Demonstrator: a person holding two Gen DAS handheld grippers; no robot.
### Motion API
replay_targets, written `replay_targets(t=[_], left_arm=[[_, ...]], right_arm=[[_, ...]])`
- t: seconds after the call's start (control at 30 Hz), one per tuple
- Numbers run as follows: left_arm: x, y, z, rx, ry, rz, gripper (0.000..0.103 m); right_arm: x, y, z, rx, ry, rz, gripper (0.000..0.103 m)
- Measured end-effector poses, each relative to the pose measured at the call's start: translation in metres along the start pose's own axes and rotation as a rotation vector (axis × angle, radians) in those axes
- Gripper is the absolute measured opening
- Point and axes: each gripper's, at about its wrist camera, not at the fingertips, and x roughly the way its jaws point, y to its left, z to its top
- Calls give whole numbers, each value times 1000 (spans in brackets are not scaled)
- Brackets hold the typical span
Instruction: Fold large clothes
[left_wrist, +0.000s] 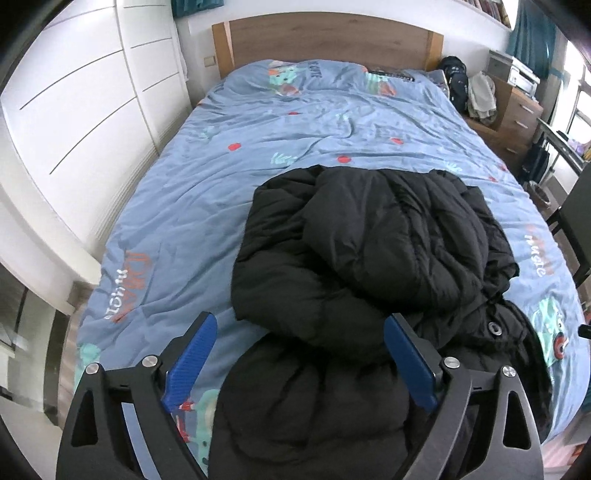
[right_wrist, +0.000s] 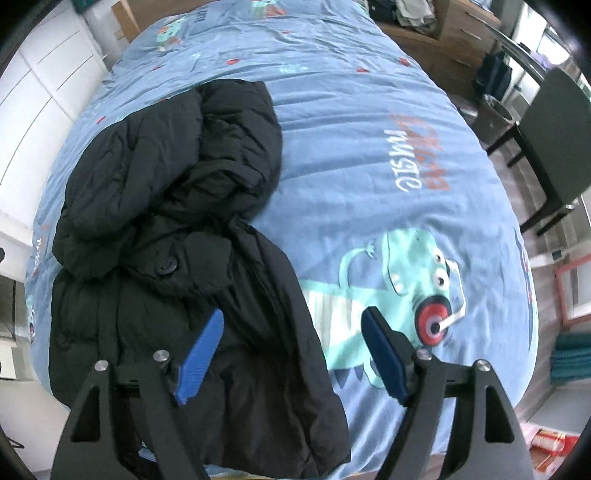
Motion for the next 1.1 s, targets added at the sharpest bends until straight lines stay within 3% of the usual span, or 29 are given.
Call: replay_targets(t=[0.7,1.1], left_arm=[[29,22,-30,-48,72,10,96],[64,96,-106,-231,226,-45,96]], right_arm=[[34,-28,-52,55,155,-67,80],[59,-48,-84,138,212,-22,81]])
